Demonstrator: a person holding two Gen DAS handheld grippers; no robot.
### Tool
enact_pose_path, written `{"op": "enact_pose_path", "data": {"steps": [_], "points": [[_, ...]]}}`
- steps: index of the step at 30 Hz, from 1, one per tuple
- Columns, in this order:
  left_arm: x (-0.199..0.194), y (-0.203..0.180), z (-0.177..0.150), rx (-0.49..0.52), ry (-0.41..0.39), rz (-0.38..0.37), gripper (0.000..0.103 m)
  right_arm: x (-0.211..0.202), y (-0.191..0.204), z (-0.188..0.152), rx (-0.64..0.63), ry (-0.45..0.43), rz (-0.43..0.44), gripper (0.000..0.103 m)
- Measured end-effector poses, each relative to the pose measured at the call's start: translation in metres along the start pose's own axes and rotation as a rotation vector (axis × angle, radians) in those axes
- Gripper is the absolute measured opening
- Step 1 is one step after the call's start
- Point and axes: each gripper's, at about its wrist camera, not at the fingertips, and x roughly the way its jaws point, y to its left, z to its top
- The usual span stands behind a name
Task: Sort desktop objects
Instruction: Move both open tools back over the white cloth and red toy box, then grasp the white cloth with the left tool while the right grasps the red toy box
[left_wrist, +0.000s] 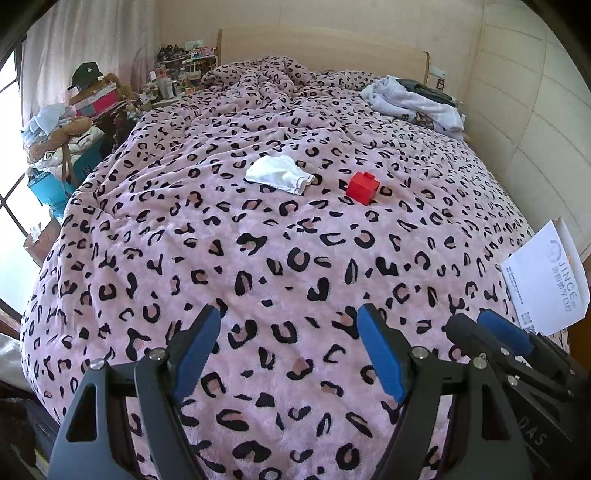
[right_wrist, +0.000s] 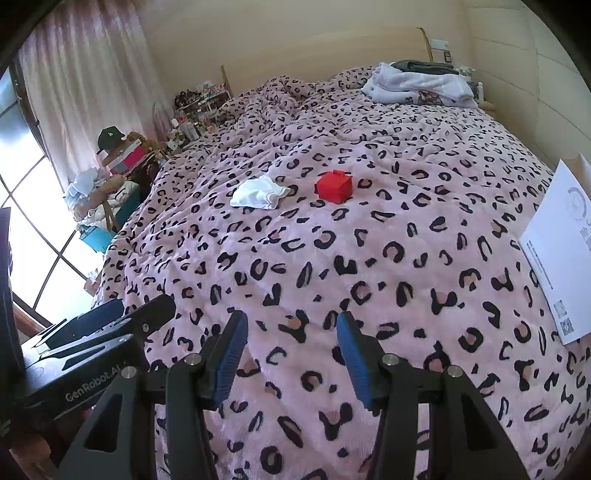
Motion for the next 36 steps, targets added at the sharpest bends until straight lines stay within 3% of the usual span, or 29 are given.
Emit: {"op": "enact_pose_path", "data": {"steps": [20,25,29,36], "points": [[0.039,0.018,0.011,-0.032,0.041,0.046,0.08,0.04,-0.003,0.008,0.004,0.039,-0.011,0.051],[0.054,0.038,0.036,-0.098,0.04,0.044,0.086,0.055,-0.004,0.027,0.002,0.028,0.002,0.051],[0.078,0.054,0.073,-0.202,0.055,-0.008,0.089,0.068,-0.009,0.055,0.018,-0.013,0.023,0.051],[0.141,0.057,0.122,-0.288,0.086,0.015,0.089,0.112,-0.031,0.101,0.099,-0.042,0.04,0.052]]}}
